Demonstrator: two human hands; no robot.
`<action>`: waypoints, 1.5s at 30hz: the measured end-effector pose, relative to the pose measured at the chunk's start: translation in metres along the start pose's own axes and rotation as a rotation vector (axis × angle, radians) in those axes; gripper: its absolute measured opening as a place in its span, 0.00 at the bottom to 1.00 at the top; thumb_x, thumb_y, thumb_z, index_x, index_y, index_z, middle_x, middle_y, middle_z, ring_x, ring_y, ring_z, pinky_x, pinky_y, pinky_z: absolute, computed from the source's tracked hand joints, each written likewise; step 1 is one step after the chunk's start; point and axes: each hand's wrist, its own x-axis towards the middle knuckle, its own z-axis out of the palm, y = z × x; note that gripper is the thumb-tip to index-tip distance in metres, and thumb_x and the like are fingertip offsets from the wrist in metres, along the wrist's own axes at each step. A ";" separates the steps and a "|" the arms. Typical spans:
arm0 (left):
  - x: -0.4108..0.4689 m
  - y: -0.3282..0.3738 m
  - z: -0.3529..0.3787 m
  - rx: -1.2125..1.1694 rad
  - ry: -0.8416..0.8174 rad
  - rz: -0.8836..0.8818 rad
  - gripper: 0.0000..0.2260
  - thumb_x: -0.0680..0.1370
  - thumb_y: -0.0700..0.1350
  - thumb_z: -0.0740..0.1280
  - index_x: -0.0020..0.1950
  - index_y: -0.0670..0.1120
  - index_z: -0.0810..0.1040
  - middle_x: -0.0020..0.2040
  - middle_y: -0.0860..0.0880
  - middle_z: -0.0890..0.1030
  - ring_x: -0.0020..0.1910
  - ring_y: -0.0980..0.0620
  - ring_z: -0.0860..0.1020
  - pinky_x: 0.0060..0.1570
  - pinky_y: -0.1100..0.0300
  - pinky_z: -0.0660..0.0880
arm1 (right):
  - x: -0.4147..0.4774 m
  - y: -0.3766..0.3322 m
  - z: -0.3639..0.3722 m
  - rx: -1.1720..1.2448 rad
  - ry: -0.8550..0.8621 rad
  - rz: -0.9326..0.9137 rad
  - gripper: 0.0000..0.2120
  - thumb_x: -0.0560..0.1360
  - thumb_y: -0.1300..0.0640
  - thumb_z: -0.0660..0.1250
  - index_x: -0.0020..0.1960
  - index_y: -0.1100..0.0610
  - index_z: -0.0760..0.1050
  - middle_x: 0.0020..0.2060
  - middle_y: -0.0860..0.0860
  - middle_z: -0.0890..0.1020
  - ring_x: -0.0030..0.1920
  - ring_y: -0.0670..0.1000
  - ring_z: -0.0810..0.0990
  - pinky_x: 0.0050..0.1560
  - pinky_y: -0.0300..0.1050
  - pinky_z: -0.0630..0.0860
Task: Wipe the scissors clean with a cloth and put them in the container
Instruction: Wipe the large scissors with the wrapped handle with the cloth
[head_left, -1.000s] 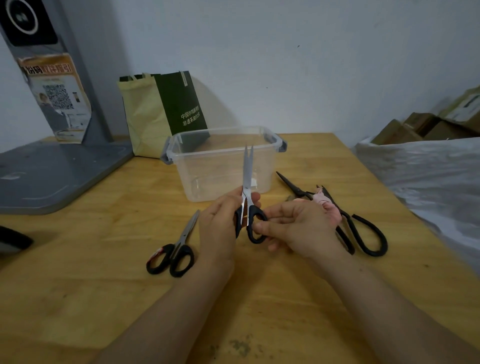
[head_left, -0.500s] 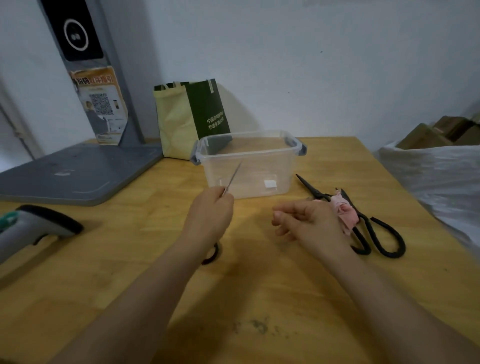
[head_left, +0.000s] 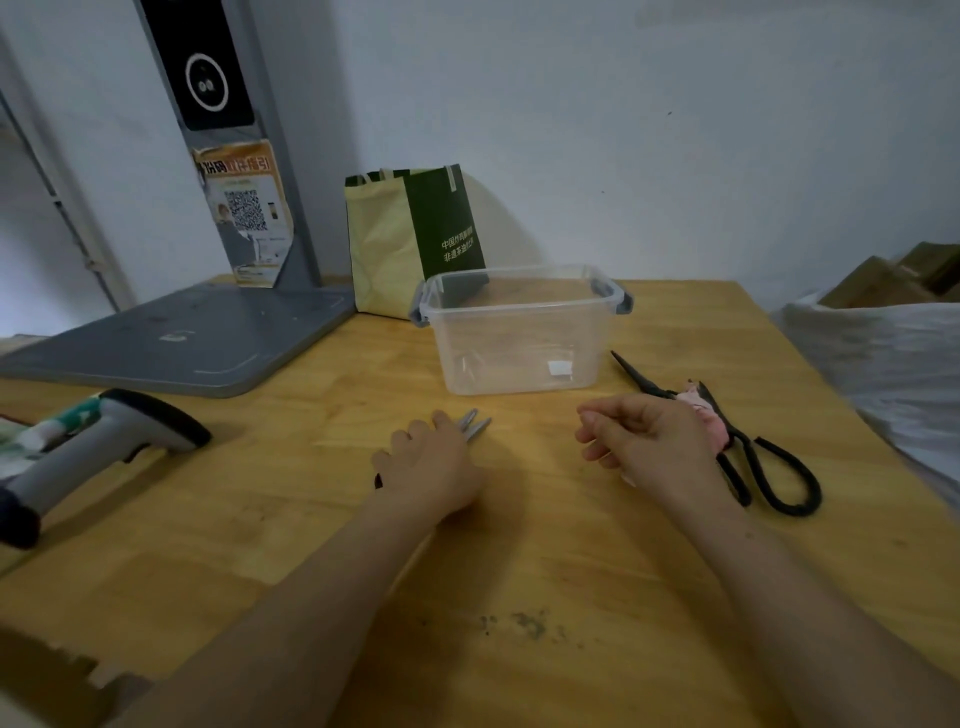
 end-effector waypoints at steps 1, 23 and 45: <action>0.003 -0.001 -0.001 -0.010 -0.001 -0.022 0.29 0.78 0.49 0.59 0.76 0.44 0.53 0.70 0.40 0.63 0.69 0.38 0.62 0.65 0.42 0.61 | 0.001 0.000 -0.001 0.018 0.015 0.013 0.05 0.75 0.62 0.68 0.45 0.53 0.81 0.35 0.49 0.84 0.33 0.44 0.81 0.32 0.35 0.74; -0.039 0.126 -0.006 -0.399 -0.111 0.635 0.18 0.69 0.48 0.74 0.57 0.49 0.76 0.46 0.51 0.76 0.45 0.50 0.76 0.43 0.55 0.76 | 0.020 0.013 -0.067 -0.652 0.156 0.221 0.03 0.72 0.54 0.70 0.44 0.53 0.79 0.37 0.52 0.81 0.38 0.53 0.79 0.33 0.45 0.73; 0.003 0.157 -0.004 -0.351 -0.025 0.417 0.09 0.77 0.46 0.65 0.39 0.43 0.73 0.36 0.47 0.74 0.37 0.47 0.76 0.33 0.58 0.70 | 0.016 0.001 -0.100 -0.528 0.216 0.362 0.18 0.72 0.52 0.61 0.27 0.56 0.59 0.25 0.51 0.62 0.28 0.53 0.62 0.33 0.45 0.59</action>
